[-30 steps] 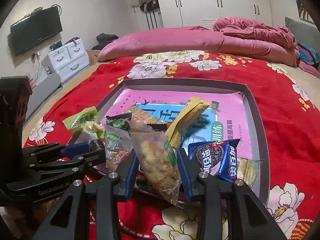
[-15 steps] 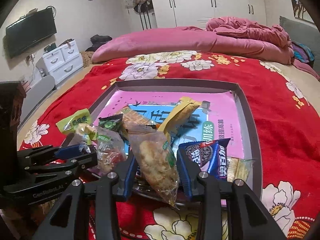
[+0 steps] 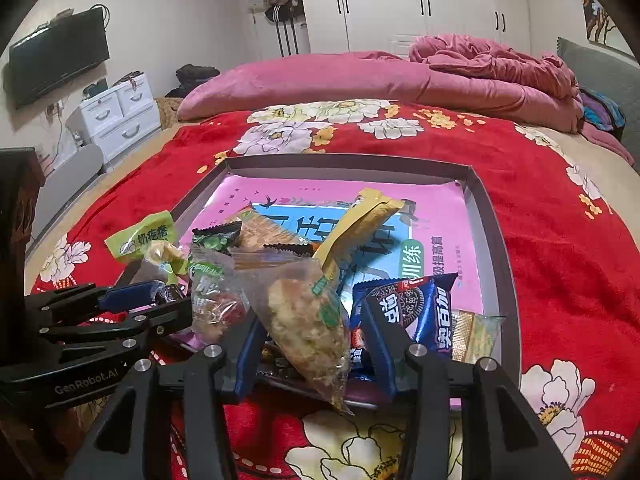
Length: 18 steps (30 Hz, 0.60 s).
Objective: Organize snacks
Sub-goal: 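Open both grippers to release the candy and snack bag in the tray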
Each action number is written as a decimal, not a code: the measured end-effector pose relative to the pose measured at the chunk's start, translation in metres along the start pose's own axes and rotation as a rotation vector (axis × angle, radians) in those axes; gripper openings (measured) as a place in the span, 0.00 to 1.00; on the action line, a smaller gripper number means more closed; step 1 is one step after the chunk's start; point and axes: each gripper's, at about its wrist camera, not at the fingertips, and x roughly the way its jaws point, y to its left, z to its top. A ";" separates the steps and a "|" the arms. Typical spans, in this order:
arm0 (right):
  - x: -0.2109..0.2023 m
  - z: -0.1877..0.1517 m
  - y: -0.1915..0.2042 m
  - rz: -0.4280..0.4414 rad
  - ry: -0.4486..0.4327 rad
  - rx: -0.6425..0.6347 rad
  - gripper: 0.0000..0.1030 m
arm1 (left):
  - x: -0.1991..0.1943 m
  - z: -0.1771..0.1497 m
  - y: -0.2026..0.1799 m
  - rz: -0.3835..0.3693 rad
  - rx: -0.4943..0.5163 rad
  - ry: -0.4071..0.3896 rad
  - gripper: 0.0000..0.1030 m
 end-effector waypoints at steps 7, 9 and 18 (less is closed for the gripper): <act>-0.005 -0.001 0.001 -0.011 -0.008 -0.002 0.51 | -0.004 -0.001 0.000 -0.013 -0.001 -0.004 0.58; -0.006 0.000 0.000 -0.016 -0.013 -0.001 0.52 | -0.005 -0.001 0.000 -0.015 -0.004 -0.004 0.58; -0.012 0.000 -0.002 -0.028 -0.024 0.008 0.54 | -0.007 -0.002 -0.002 -0.027 -0.004 -0.006 0.62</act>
